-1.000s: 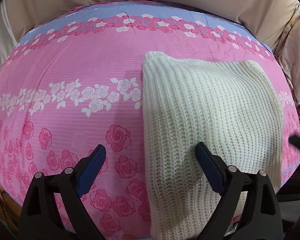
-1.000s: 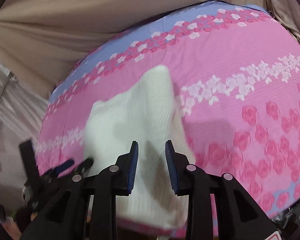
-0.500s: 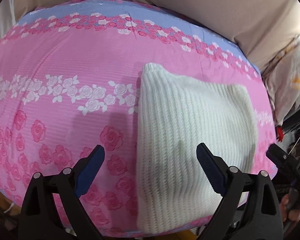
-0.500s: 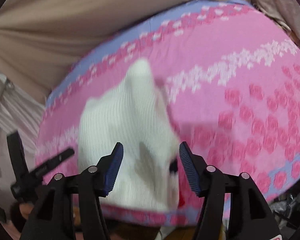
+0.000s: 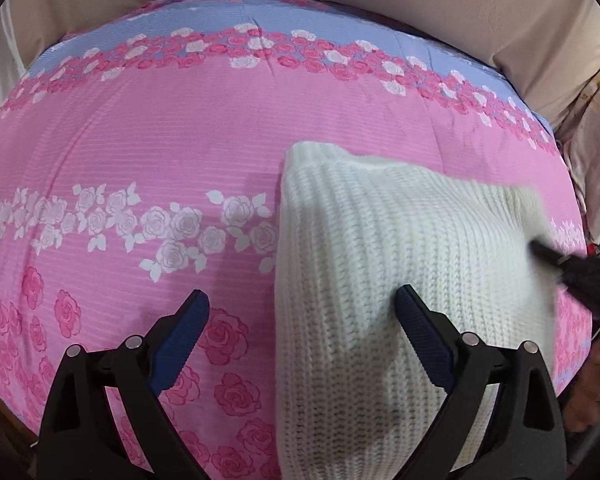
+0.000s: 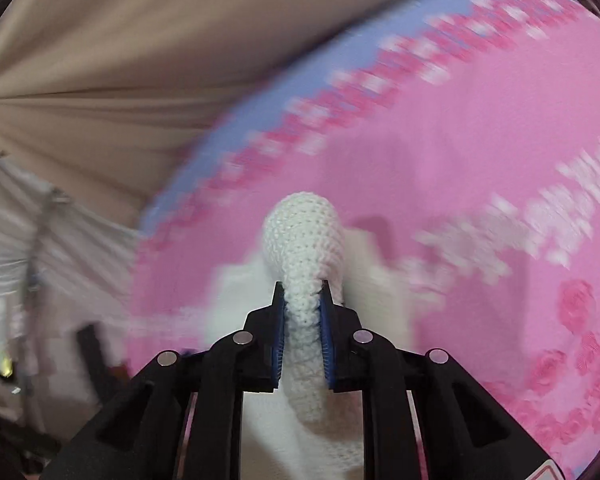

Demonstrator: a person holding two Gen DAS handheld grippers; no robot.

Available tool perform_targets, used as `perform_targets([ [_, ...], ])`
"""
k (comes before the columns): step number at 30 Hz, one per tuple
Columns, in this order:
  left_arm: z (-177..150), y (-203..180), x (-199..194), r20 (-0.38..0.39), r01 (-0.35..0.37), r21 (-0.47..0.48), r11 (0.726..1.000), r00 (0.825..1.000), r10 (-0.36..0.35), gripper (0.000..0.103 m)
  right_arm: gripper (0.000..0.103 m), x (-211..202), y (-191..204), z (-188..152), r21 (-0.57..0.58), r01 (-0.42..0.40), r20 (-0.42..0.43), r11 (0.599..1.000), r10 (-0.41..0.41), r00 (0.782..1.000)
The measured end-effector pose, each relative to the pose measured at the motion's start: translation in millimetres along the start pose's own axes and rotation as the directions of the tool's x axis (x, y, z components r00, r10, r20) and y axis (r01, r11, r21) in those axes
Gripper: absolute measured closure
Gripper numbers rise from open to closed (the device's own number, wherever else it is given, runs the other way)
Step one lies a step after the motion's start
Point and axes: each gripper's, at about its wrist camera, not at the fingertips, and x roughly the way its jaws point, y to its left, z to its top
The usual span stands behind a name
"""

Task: Fold small clothes

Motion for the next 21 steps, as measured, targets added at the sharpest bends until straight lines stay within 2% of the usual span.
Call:
perform_targets([
  [1, -2.5, -0.8, -1.5, -0.010, 0.010, 0.004, 1.000, 1.000, -0.010, 0.011, 0.083, 10.5, -13.8, -5.8, 0.010, 0.103, -0.028, 0.995, -0.102, 0.994],
  [2, -5.7, -0.9, -6.5, -0.010, 0.015, 0.012, 1.000, 1.000, -0.015, 0.012, 0.075, 9.1, -25.7, -15.9, 0.053, 0.093, -0.035, 0.994, -0.091, 0.995],
  [4, -13.5, 0.4, -18.9, -0.011, 0.031, 0.031, 0.999, 0.999, -0.031, 0.012, 0.071, -14.2, -28.7, -33.2, 0.095, -0.003, -0.005, 0.995, 0.003, 1.000],
  [5, -20.5, 2.6, -26.2, -0.016, 0.051, 0.034, 0.998, 0.999, -0.051, 0.012, 0.066, -28.9, -25.2, -43.4, 0.086, -0.004, 0.011, 0.996, 0.003, 1.000],
  [6, -27.9, 4.4, -31.6, -0.025, 0.066, 0.034, 0.997, 0.998, -0.065, 0.012, 0.054, -45.9, -19.9, -60.0, 0.063, 0.025, 0.022, 0.998, -0.026, 0.999],
  [8, -46.1, 7.5, -37.4, -0.056, 0.093, 0.030, 0.995, 0.994, -0.091, 0.011, 0.042, -61.5, -15.4, -86.1, 0.033, 0.057, 0.011, 0.998, -0.057, 0.998],
  [10, -66.3, 8.9, -30.8, -0.106, 0.091, 0.036, 0.995, 0.991, -0.087, 0.011, 0.041, -62.7, -11.1, -121.5, 0.003, 0.069, -0.048, 0.998, -0.069, 0.996],
  [11, -72.8, 9.3, -25.1, -0.128, 0.085, 0.042, 0.995, 0.989, -0.079, 0.012, 0.047, -59.2, -10.6, -135.5, -0.014, 0.081, -0.072, 0.997, -0.082, 0.994],
  [12, -79.2, 10.3, -16.8, -0.160, 0.061, 0.047, 0.997, 0.986, -0.053, 0.012, 0.077, -54.4, -10.8, -149.0, -0.037, 0.100, -0.087, 0.994, -0.103, 0.991],
  [13, -84.0, 12.2, -9.9, -0.190, 0.047, 0.039, 0.998, 0.981, -0.039, 0.014, 0.091, -45.0, -13.0, -158.8, -0.048, 0.131, -0.110, 0.990, -0.136, 0.985],
  [14, -87.8, 15.1, -4.5, -0.223, 0.064, 0.020, 0.998, 0.973, -0.058, 0.019, 0.091, -40.5, -18.3, -165.1, -0.028, 0.149, -0.118, 0.988, -0.151, 0.981],
  [16, -90.4, 19.0, -3.0, -0.242, 0.057, 0.001, 0.998, 0.969, -0.055, 0.020, 0.093, -50.2, -22.6, -169.9, 0.039, 0.103, -0.097, 0.994, -0.099, 0.990],
  [19, -90.4, 20.5, 1.5, -0.264, 0.068, -0.002, 0.998, 0.962, -0.066, 0.019, 0.094, -51.6, -20.4, -173.6, -0.002, 0.115, -0.111, 0.993, -0.114, 0.987],
  [21, -84.4, 19.3, -11.7, -0.231, 0.088, -0.009, 0.996, 0.969, -0.087, 0.020, 0.089, -43.3, -25.3, -170.9, -0.009, 0.119, -0.145, 0.993, -0.119, 0.982],
])
